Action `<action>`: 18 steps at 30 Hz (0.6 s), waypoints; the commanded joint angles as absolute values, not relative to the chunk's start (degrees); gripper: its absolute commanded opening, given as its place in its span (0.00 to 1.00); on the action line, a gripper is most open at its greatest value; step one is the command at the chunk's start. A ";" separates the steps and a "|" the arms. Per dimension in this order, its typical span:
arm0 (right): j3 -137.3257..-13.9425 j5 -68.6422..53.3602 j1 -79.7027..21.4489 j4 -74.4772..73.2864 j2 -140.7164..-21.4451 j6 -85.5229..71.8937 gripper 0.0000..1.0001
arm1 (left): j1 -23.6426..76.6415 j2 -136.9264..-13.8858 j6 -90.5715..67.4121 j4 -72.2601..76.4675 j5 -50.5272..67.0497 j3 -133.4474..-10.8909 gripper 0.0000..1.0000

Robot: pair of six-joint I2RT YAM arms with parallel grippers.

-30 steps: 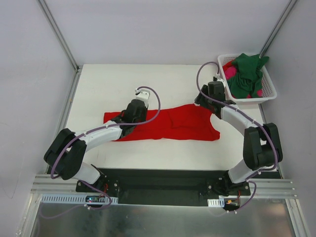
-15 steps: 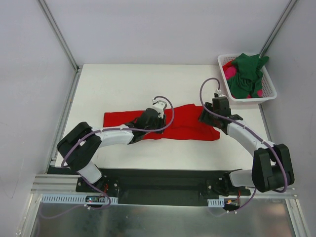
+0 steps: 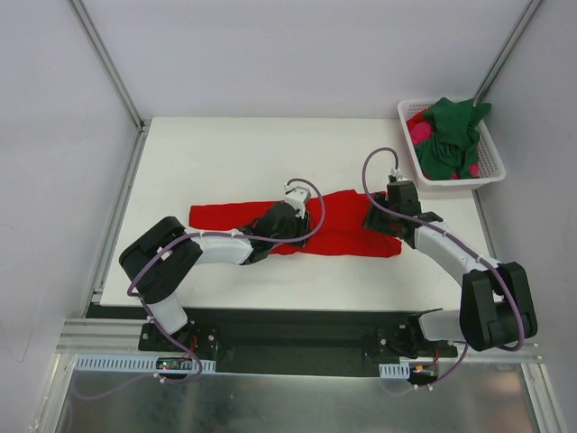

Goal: Fold and stack the t-shirts

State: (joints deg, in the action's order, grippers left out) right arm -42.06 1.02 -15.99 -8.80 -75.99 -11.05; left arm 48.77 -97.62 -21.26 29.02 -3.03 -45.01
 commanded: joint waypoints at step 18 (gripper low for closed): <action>-47.72 0.62 -15.12 -6.24 -82.88 -8.17 0.52 | 48.96 -100.81 -23.38 35.95 1.14 -49.92 0.31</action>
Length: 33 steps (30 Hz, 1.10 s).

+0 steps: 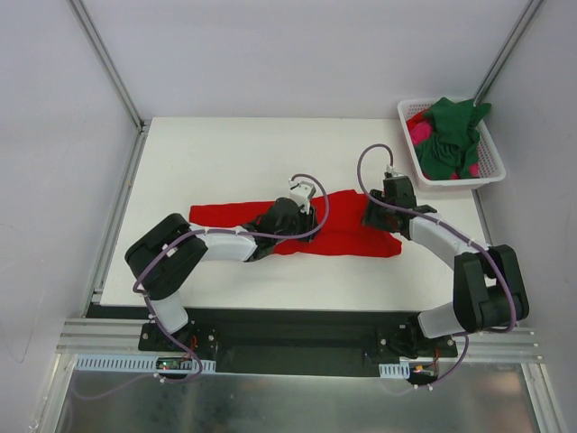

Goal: Fold and stack the t-shirts

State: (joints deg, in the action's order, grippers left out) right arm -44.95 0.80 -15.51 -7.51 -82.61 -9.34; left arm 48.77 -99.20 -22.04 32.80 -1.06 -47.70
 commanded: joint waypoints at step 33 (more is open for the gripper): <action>-49.57 -3.16 -14.50 -5.10 -85.34 -8.26 0.52 | 48.25 -104.76 -24.61 36.83 3.25 -50.71 0.30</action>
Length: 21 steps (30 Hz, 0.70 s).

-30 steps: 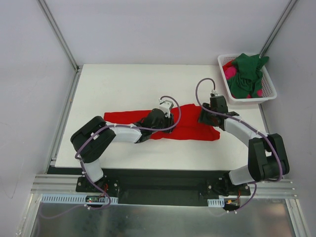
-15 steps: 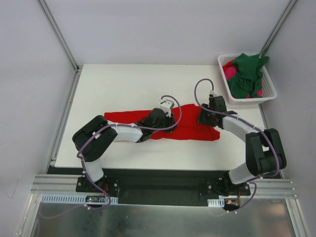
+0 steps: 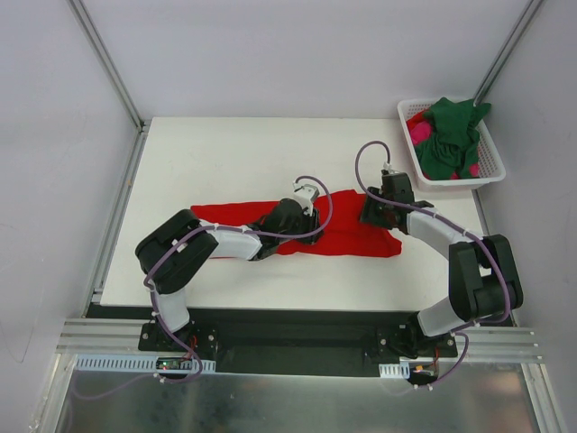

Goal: Fold and stack the t-shirts

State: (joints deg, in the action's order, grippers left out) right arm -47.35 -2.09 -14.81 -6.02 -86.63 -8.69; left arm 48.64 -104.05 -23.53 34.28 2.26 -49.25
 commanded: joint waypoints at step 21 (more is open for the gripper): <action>-48.52 -5.18 -14.50 -4.92 -85.08 -8.88 0.27 | 47.99 -105.29 -25.58 37.00 3.25 -50.19 0.29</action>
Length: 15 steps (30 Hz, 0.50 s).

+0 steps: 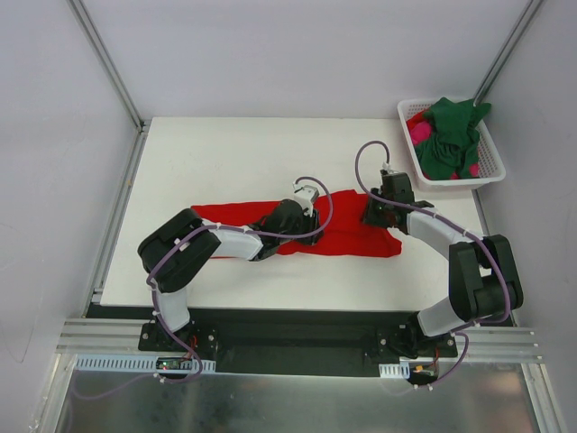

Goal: Fold and stack the t-shirts

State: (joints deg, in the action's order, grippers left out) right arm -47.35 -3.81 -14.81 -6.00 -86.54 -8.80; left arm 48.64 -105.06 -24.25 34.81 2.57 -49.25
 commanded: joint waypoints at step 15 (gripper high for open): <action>-47.29 -3.61 -14.50 -6.68 -84.46 -9.05 0.02 | 47.72 -105.03 -26.19 37.35 3.25 -49.22 0.00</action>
